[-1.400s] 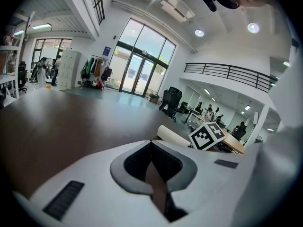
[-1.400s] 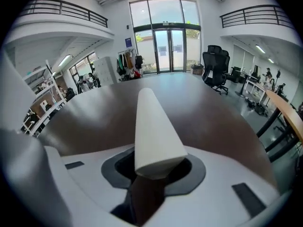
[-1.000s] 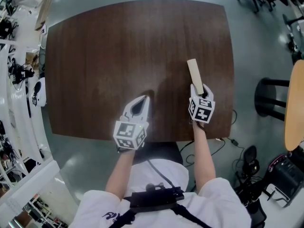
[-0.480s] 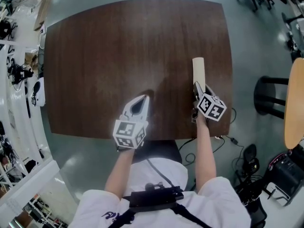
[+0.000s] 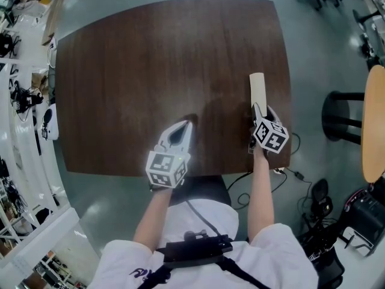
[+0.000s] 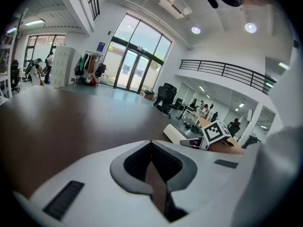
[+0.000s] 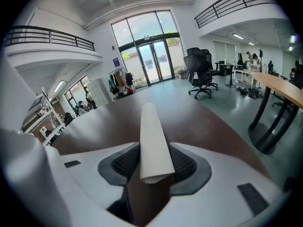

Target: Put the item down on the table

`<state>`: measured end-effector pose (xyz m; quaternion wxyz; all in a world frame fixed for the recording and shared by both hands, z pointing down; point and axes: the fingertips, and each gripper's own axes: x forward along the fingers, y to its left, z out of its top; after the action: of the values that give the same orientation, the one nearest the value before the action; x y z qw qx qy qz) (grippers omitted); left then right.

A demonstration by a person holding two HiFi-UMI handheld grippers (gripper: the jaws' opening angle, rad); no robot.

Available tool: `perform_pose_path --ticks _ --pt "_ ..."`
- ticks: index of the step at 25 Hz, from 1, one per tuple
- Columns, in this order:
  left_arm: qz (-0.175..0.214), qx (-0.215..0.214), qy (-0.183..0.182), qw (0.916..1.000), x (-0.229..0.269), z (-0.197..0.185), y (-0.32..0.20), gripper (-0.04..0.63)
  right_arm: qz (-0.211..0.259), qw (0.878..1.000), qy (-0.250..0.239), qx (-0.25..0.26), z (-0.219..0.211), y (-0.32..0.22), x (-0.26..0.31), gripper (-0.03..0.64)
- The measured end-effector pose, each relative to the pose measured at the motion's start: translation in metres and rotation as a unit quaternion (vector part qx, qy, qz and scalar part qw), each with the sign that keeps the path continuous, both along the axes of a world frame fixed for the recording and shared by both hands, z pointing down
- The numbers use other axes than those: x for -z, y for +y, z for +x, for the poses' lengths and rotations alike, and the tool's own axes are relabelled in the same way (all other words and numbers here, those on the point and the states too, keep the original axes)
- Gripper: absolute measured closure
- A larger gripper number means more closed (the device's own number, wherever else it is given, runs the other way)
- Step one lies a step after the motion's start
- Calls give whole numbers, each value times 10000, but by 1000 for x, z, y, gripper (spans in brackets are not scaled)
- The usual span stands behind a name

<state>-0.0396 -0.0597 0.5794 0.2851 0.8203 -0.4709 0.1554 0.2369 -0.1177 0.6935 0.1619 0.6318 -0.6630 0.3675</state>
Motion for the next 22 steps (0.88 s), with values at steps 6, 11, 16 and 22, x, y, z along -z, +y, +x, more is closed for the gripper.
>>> perform_pose_path --ticks 6,11,16,22 --pt "59 -62 48 10000 11 5 10 583 296 9995 97 30 27 5 12 308" --pt "166 -75 105 9998 25 2 23 583 528 9985 59 112 28 14 38 309" --pt "462 -82 171 9988 54 6 38 583 1435 9859 -256 817 -24 35 118 310" --pt "1262 86 219 9917 123 -12 58 583 2698 9476 -112 1708 -116 81 248 468"
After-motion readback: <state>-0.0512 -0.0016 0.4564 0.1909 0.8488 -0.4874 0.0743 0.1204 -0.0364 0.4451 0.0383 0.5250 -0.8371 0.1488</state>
